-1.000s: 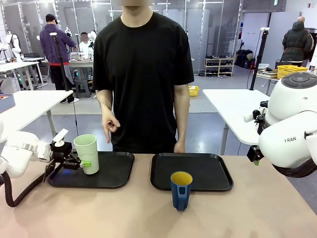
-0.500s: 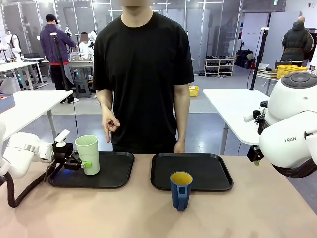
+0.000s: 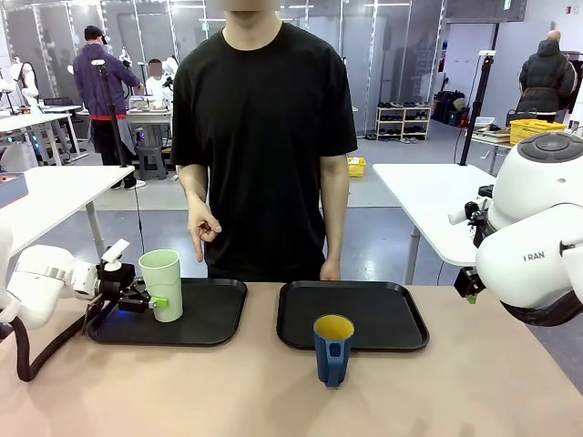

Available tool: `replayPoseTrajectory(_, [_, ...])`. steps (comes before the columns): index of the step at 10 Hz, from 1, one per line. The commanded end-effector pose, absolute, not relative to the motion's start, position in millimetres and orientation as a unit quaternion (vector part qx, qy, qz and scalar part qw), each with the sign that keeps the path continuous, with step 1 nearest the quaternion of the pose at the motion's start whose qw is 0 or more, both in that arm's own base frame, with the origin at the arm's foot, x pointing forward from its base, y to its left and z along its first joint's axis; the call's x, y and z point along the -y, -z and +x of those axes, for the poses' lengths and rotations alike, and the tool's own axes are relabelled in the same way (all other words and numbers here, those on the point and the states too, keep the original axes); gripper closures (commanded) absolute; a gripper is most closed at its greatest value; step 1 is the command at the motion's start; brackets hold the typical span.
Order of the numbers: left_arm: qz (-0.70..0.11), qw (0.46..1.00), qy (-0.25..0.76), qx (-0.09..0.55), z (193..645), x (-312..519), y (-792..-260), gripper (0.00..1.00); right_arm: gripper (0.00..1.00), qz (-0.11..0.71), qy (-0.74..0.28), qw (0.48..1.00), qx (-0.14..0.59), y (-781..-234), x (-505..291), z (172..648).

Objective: Sort and store the cups by type.
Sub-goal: Place the picked Reusable plastic cup into the Flat Tray indicated by the person.

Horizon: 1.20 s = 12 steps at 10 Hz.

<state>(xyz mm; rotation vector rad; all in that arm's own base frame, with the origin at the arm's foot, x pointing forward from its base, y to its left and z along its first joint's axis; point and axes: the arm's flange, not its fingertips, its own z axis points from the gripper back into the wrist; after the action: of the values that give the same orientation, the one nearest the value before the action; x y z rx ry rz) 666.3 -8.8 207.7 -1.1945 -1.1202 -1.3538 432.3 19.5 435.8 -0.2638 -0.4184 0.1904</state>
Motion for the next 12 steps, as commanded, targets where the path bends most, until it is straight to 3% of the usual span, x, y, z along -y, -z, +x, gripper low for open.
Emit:
replayPoseTrajectory(1, [-0.512, 0.485, 0.548, 0.45, 674.4, 4.4, -200.3, 0.0, 0.0, -0.131, -0.094, 0.965, 0.207, -435.1, -19.3, 432.4])
replayPoseTrajectory(9, [-0.49, 0.508, 0.541, 0.457, 656.6, -29.8, -201.8, 0.0, 0.0, -0.131, -0.094, 0.965, 0.207, -435.1, -19.3, 432.4])
replayPoseTrajectory(12, [-0.456, 0.541, 0.535, 0.461, 637.6, -60.7, -214.1, 0.0, 0.0, -0.131, -0.094, 0.965, 0.207, -435.1, -19.3, 432.4])
